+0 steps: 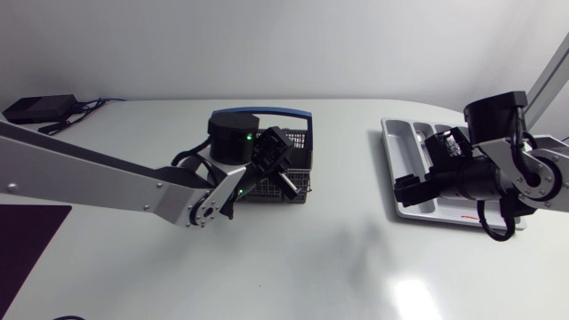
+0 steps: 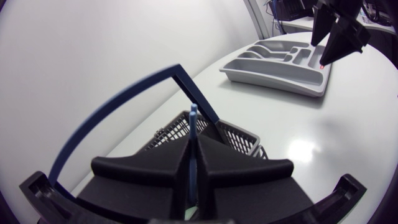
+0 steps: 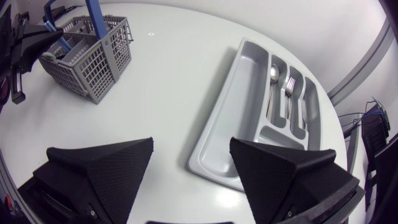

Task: Unload the cutlery basket into the drawer organizer.

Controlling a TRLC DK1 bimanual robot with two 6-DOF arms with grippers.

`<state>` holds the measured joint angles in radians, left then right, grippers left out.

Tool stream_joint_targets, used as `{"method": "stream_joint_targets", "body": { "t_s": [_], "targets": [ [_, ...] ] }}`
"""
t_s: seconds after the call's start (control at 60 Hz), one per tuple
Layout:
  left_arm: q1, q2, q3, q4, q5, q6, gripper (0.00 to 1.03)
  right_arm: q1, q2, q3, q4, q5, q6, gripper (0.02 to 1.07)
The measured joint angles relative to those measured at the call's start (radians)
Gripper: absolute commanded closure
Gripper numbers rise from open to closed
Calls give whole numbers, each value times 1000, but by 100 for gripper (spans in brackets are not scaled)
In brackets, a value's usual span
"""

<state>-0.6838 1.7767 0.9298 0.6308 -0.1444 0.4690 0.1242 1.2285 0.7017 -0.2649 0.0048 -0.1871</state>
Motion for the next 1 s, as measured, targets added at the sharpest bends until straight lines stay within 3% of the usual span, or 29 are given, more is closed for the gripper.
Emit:
{"method": "stream_joint_targets", "body": {
  "t_s": [0.25,0.433,0.6,0.767,1.0],
  "targets": [
    [0,-215,-65,-13,1,0,100,39,0,0,-1,11,0,18],
    [-19,-404,-77,-116,-1,-1,100,64,-15,0,-2,11,0,18],
    [-64,-536,-64,-282,16,-52,100,99,-41,0,-4,-5,-2,18],
    [-66,-562,-1,-471,122,-154,100,124,-87,1,-23,-126,-19,18],
    [-14,-540,95,-638,368,-294,100,161,-133,57,-76,-356,-31,18]
  ]
}}
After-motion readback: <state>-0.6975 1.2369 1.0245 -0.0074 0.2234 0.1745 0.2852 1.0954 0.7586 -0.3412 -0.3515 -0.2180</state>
